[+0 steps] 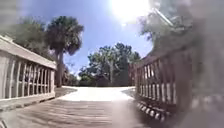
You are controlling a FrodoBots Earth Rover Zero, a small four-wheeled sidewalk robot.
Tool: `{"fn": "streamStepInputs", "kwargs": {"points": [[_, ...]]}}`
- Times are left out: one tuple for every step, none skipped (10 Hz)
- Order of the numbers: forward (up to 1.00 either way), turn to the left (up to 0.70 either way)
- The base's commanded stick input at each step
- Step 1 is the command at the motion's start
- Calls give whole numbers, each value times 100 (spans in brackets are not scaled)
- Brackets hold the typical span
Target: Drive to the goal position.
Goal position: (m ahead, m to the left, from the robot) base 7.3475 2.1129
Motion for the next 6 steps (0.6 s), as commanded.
{"fn": "streamStepInputs", "kwargs": {"points": [[85, 0], [85, 0], [85, 0], [85, 0], [85, 0], [85, 0]]}}
